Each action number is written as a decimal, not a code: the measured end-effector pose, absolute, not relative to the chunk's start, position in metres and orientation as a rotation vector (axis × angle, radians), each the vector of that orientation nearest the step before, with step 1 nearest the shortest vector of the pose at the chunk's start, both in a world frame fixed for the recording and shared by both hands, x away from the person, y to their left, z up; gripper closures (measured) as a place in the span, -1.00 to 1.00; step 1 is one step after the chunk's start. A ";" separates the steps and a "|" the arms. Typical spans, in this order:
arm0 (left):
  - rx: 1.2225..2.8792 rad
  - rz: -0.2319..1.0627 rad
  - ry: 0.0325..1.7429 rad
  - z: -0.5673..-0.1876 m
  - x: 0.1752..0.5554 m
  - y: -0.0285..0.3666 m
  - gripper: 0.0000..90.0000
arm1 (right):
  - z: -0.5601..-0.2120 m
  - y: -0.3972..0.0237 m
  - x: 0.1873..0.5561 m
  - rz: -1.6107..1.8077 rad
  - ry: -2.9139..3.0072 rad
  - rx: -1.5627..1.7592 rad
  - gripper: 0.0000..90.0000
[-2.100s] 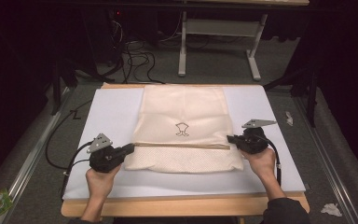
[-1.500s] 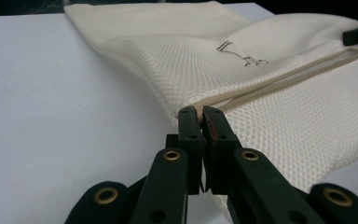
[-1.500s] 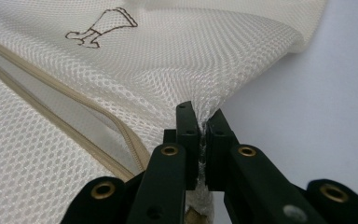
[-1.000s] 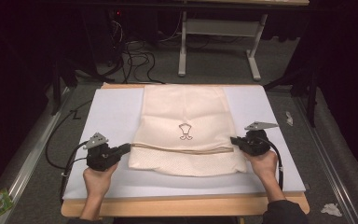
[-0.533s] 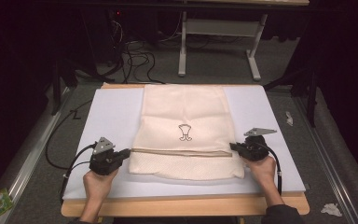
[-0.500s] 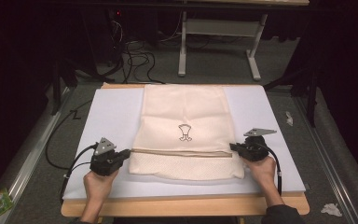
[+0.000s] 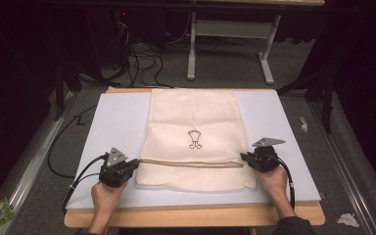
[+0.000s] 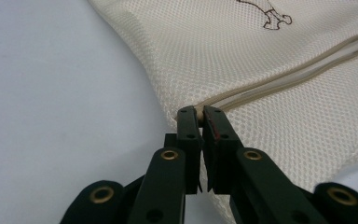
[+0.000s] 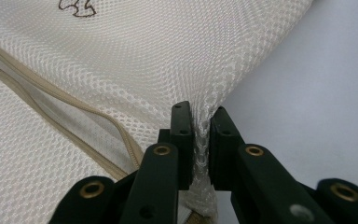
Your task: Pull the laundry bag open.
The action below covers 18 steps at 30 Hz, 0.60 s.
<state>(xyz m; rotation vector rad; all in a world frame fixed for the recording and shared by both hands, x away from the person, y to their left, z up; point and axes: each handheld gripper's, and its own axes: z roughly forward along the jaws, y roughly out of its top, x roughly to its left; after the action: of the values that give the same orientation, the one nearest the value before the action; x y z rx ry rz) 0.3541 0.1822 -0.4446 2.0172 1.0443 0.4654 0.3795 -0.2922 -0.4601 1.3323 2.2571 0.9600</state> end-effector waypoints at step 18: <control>1.961 0.499 1.018 -0.440 0.353 0.188 0.50 | -0.450 -0.304 0.369 1.006 2.146 1.354 0.29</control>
<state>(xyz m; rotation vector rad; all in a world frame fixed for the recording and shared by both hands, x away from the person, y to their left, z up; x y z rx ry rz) 0.3531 0.1879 -0.4397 1.9612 1.0176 0.4995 0.3692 -0.3038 -0.4502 1.3541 2.1455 1.0056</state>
